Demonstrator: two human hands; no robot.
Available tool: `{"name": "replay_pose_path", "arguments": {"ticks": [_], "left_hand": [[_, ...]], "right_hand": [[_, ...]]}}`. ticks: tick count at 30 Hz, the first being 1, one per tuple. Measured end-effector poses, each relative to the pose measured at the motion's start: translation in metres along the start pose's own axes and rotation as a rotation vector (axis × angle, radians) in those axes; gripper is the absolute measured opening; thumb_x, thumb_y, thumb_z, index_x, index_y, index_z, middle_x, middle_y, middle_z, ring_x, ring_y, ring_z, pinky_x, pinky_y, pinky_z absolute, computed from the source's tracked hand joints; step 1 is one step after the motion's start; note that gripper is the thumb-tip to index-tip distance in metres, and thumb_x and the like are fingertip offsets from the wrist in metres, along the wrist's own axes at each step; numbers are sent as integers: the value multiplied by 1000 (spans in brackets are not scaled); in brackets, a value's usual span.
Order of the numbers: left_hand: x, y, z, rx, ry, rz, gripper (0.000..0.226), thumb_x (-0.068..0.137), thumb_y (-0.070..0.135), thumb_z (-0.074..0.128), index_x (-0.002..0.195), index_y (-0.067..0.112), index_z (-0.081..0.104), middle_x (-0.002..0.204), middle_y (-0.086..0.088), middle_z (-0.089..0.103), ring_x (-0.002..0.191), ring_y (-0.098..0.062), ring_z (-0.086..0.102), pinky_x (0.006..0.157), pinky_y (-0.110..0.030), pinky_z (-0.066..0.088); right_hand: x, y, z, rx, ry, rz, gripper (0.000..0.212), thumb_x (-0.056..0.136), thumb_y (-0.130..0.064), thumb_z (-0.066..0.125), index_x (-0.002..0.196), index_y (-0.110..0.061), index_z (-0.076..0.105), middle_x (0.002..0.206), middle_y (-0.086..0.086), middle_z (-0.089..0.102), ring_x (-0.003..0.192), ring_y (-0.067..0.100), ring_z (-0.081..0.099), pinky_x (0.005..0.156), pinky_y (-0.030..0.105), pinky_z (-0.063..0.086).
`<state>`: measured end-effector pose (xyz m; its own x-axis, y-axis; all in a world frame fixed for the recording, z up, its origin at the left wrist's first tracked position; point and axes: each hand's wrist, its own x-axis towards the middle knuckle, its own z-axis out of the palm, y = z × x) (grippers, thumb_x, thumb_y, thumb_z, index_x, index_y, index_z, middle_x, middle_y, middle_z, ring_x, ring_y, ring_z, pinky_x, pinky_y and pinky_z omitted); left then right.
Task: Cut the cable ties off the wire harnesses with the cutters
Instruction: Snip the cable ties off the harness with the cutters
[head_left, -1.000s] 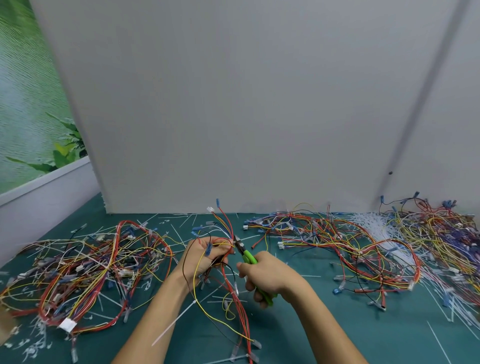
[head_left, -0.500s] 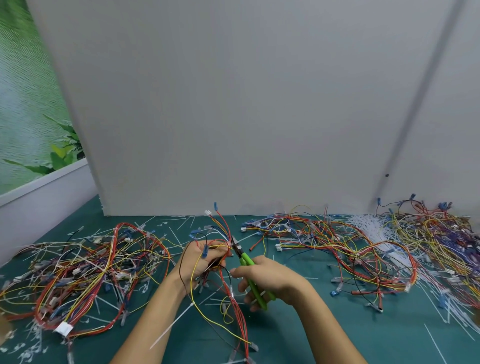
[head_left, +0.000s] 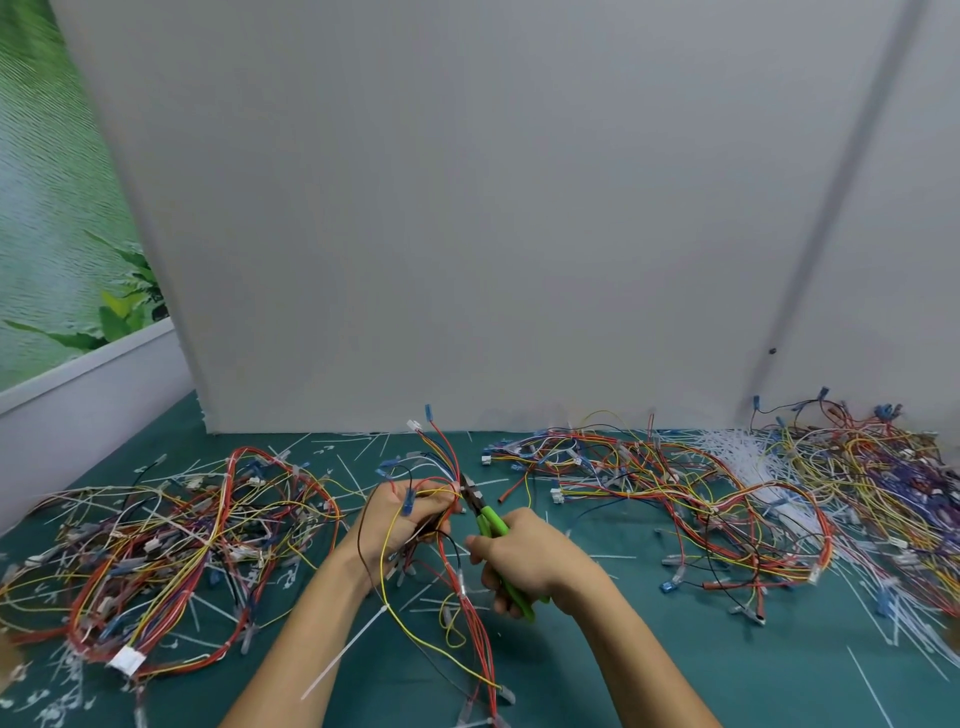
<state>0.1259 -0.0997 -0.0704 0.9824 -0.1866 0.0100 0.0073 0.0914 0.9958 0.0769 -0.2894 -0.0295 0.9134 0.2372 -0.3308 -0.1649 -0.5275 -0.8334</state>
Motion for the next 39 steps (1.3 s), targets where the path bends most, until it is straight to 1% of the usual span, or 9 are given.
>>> {"name": "replay_pose_path", "arguments": {"ticks": [4, 8, 12, 17, 20, 24, 29, 34, 39], "left_hand": [[0, 1, 1, 9, 7, -3, 11, 88, 15, 74, 90, 7, 80, 85, -19, 74, 62, -18, 65, 60, -28, 50], [-1, 3, 4, 9, 39, -6, 9, 88, 12, 73, 85, 8, 80, 81, -18, 73, 61, -18, 64, 57, -27, 50], [-3, 6, 5, 7, 32, -2, 13, 90, 10, 70, 81, 8, 80, 71, -13, 71, 59, -17, 63, 55, -25, 49], [-4, 9, 5, 11, 37, -7, 12, 91, 10, 70, 84, 5, 79, 72, -14, 71, 59, -18, 63, 57, -27, 49], [-4, 9, 6, -4, 41, -14, 11, 89, 10, 72, 88, 1, 78, 76, -16, 72, 60, -18, 63, 55, -25, 49], [-5, 11, 7, -36, 42, -16, 9, 90, 7, 71, 87, 4, 79, 81, -19, 73, 58, -18, 64, 53, -24, 48], [-6, 11, 7, -12, 44, -19, 9, 89, 9, 72, 86, 5, 80, 84, -19, 74, 60, -18, 64, 59, -28, 50], [-6, 11, 10, 7, 80, -27, 12, 87, 10, 73, 79, 14, 82, 81, -14, 76, 64, -17, 69, 57, -24, 54], [-7, 13, 9, 22, 62, -21, 14, 89, 10, 71, 80, 15, 81, 82, -13, 77, 66, -17, 69, 60, -26, 55]], "right_hand": [[0, 0, -1, 8, 5, 6, 30, 103, -31, 56, 97, -3, 63, 60, 3, 62, 45, 19, 62, 45, 28, 53], [-1, -1, -2, 78, -24, 23, 42, 99, -44, 62, 104, -3, 63, 73, 6, 66, 49, 22, 65, 47, 30, 55], [-1, -1, -1, 104, -79, 10, 35, 97, -37, 64, 106, -5, 53, 91, 11, 70, 60, 24, 70, 59, 37, 60], [-3, -3, -3, 115, -106, 13, 33, 98, -36, 65, 107, -7, 53, 96, 12, 71, 68, 26, 72, 64, 38, 62], [-3, -2, -3, 95, -93, 10, 30, 100, -34, 62, 106, -5, 56, 89, 11, 69, 60, 24, 70, 58, 35, 61], [-1, -1, 0, 23, -12, -17, 26, 103, -30, 56, 96, -5, 60, 66, 2, 64, 45, 17, 61, 47, 29, 56], [0, -1, -1, 20, 24, -11, 31, 104, -34, 55, 93, -6, 61, 62, 2, 61, 44, 18, 58, 47, 30, 54], [-3, -5, 1, 113, -33, 20, 46, 98, -49, 62, 108, -4, 60, 79, 8, 64, 49, 20, 65, 48, 28, 55], [-3, -4, -3, 137, -89, 17, 49, 95, -50, 66, 113, -5, 56, 94, 10, 68, 62, 23, 70, 60, 35, 61]]}}
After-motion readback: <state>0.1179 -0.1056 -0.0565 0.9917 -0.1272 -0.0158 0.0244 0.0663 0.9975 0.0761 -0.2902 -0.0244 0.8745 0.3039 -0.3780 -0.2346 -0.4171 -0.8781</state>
